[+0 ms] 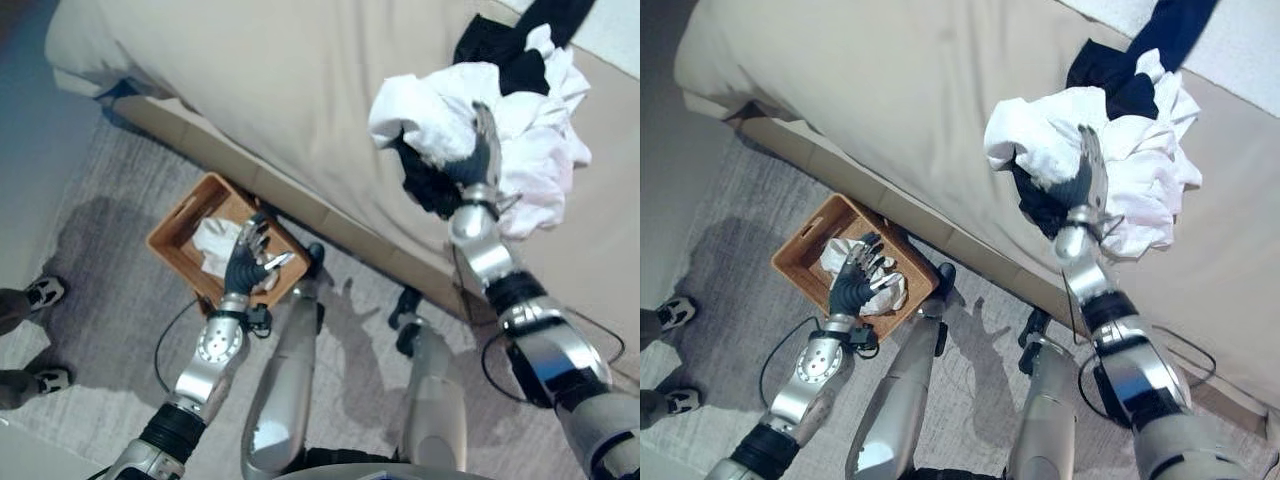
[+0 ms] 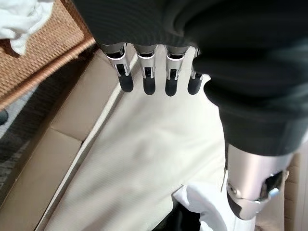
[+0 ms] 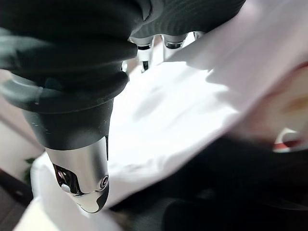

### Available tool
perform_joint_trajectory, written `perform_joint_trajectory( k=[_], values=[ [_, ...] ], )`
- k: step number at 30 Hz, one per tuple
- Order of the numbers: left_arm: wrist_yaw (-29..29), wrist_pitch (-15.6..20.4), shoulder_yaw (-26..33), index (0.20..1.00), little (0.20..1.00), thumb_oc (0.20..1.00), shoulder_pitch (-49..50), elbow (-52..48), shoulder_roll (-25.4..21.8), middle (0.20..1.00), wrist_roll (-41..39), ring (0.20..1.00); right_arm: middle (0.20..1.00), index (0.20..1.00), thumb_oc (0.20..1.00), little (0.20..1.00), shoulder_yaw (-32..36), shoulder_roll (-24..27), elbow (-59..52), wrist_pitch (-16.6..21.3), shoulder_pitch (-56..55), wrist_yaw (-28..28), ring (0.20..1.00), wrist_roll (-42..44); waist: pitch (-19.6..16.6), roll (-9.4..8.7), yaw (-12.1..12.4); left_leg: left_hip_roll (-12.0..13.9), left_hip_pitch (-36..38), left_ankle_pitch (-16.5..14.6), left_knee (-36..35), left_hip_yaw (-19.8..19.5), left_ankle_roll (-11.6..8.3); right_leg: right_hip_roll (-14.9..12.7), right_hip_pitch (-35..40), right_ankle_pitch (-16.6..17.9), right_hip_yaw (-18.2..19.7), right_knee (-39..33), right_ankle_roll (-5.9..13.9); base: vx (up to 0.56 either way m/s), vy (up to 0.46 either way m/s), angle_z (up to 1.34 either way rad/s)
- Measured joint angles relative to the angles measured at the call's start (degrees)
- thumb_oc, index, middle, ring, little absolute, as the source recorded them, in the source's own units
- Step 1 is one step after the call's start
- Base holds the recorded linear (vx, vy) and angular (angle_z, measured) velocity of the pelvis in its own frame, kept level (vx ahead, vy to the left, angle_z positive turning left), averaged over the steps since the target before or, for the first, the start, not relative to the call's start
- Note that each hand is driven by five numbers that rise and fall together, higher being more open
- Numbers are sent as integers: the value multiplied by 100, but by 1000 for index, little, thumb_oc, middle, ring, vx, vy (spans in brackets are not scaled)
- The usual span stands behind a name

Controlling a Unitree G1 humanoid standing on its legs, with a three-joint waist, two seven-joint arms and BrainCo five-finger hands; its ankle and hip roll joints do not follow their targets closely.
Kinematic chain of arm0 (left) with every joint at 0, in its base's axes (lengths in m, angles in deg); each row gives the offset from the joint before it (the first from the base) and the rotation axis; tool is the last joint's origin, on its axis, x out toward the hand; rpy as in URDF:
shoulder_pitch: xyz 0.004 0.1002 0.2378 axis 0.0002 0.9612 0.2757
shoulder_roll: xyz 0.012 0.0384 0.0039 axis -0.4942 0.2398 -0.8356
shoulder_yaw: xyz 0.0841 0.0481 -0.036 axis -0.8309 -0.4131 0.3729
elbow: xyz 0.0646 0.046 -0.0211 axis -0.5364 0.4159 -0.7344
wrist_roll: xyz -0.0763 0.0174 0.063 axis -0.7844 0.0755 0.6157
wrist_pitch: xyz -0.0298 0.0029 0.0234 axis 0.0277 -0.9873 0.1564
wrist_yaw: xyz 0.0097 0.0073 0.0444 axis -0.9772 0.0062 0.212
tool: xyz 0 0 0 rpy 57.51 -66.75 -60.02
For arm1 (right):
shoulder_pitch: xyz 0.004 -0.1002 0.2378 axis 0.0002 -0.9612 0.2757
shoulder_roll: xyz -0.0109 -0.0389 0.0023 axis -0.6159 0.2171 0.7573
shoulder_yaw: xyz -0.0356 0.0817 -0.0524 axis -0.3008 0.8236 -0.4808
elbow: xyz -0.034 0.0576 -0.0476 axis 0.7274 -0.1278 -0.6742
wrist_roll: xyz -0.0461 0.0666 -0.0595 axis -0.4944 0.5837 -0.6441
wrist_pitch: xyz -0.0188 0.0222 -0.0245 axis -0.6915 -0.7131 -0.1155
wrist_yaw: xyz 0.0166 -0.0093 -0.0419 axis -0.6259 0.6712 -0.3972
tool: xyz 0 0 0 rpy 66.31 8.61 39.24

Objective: Pick up clothes into the bucket

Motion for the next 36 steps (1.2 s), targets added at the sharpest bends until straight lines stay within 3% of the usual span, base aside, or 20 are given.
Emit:
perform_joint_trajectory(
  k=[1,8,17,27,28,29,30,31,36],
  values=[
    [8,17,-5,1000,1000,1000,0,0,-2,1000,4,1000,1000,1000,1000,1000,98,-16,-58,67,-269,87,1000,-48,1,-2,-98,-5,-3,3,2,7,18,-9,-6,1,6,-6,1,6,36,-1],
    [179,195,-3,1000,1000,1000,46,30,-31,1000,17,1000,1000,1000,1000,1000,1001,-188,-58,433,-729,816,1000,102,2,-3,-130,-6,-91,-24,5,65,77,-9,-128,5,65,12,6,3,14,-2],
    [266,210,-8,1000,1000,1000,55,30,-154,1000,229,1000,1000,1000,1000,1000,1471,-233,757,684,-430,1268,1000,946,2,-3,-129,-8,-90,-36,13,118,96,-15,-153,8,124,14,10,1,3,-1],
    [262,211,-10,1000,1000,1000,122,28,-270,1000,228,1000,1000,1000,1000,1000,1548,46,1172,694,-328,1303,1000,1164,3,-6,-151,-7,-83,-32,11,124,102,-13,-151,13,132,15,16,0,0,0],
    [259,211,-9,1000,1000,1000,137,28,-271,1000,227,1000,944,944,944,944,1540,73,1193,692,-300,1264,944,1187,3,-6,-153,-7,-80,-30,6,125,104,-13,-151,13,132,15,17,0,0,0],
    [253,211,-10,1000,1000,1000,143,25,-271,1000,227,1000,812,812,812,812,1448,126,1269,677,-258,1213,812,1209,4,-7,-162,-6,-78,-29,4,128,106,-13,-151,17,134,14,23,0,0,0],
    [249,211,-9,1000,1000,1000,145,23,-271,1000,227,1000,765,765,765,765,1412,148,1273,669,-254,1177,765,1216,4,-7,-163,-5,-78,-29,2,128,106,-12,-151,22,134,11,30,0,0,0],
    [240,211,-9,1000,1000,1000,148,23,-270,1000,226,1000,200,200,200,200,1308,189,1275,663,-247,1095,200,1233,4,-8,-171,-4,-77,-28,2,128,106,-11,-150,23,134,10,34,0,0,0],
    [187,210,-7,1000,1000,1000,162,24,-260,1000,226,1000,200,200,200,200,770,244,1404,514,-82,675,200,1119,22,-42,-246,3,-75,-27,3,133,107,-7,-148,42,136,0,47,0,0,0]
  ],
)
